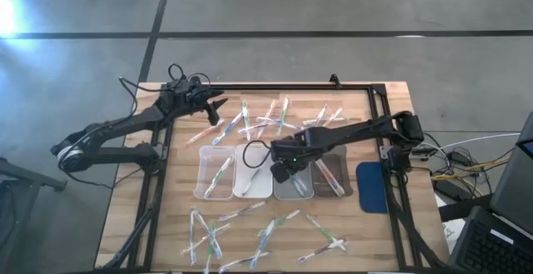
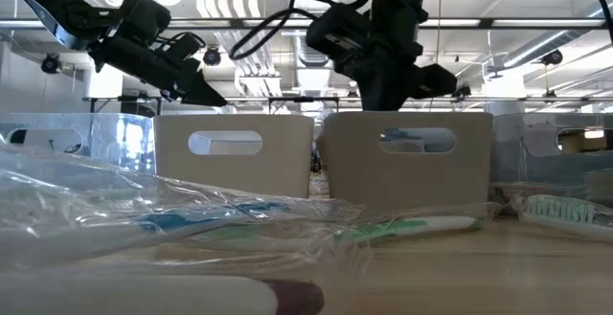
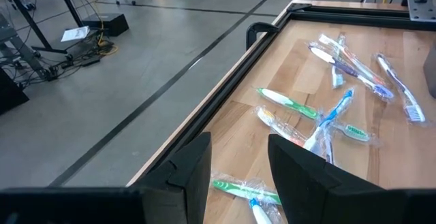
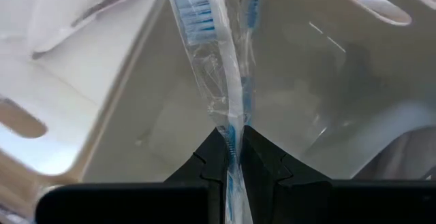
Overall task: Pick & Place Toothbrushes
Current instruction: Put the blue toothbrush into the gray bin, then adjust the black bin
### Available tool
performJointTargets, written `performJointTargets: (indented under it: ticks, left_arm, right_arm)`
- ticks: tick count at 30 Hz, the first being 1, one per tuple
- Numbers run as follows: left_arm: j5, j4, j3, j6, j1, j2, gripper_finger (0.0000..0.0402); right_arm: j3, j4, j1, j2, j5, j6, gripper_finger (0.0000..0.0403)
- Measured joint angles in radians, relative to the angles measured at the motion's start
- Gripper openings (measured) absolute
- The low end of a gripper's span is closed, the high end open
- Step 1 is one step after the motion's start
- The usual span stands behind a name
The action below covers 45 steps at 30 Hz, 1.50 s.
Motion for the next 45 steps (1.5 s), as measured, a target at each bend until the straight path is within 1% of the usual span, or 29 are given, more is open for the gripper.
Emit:
performJointTargets:
  ticks: [8,15,23,29,32,40,45]
  left_arm:
    - [0.0,0.0,0.0,0.0,0.0,0.0,0.0152]
    - [0.0,0.0,0.0,0.0,0.0,0.0,0.0152]
    - [0.0,0.0,0.0,0.0,0.0,0.0,0.0152]
    - [0.0,0.0,0.0,0.0,0.0,0.0,0.0152]
    - [0.0,0.0,0.0,0.0,0.0,0.0,0.0152]
    - [0.0,0.0,0.0,0.0,0.0,0.0,0.0152]
    - [0.0,0.0,0.0,0.0,0.0,0.0,0.0152]
  right_arm:
    - [-0.061,0.062,-0.014,0.0,-0.01,0.0,0.0023]
    - [-0.135,0.171,-0.025,0.0,-0.034,0.0,0.0023]
    - [-0.2,0.204,-0.028,-0.001,-0.035,0.007,0.0023]
    - [-0.218,0.235,-0.028,-0.001,-0.048,0.007,0.0025]
    - [-0.216,0.235,-0.028,-0.001,-0.054,0.007,0.0038]
    - [-0.186,0.239,-0.027,-0.002,-0.061,0.007,0.0096]
    - [-0.141,0.225,-0.028,-0.004,-0.105,-0.013,0.0129]
